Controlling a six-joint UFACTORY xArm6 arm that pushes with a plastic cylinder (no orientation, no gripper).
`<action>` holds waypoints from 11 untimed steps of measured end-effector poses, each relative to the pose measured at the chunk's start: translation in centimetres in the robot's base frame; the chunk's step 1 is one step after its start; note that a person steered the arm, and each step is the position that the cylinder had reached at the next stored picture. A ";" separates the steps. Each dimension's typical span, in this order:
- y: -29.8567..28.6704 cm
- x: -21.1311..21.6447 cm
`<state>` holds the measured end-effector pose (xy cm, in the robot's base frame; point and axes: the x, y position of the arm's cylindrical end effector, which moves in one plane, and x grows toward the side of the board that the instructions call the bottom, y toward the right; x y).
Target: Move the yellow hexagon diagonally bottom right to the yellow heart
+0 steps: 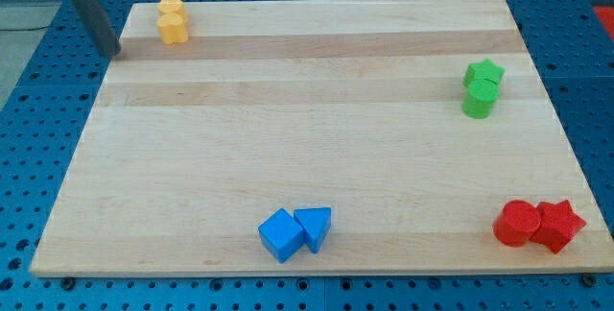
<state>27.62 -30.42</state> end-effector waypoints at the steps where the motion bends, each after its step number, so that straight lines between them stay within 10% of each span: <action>1: 0.0 -6.7; 7: 16.8 -4.6; 11: 23.6 6.0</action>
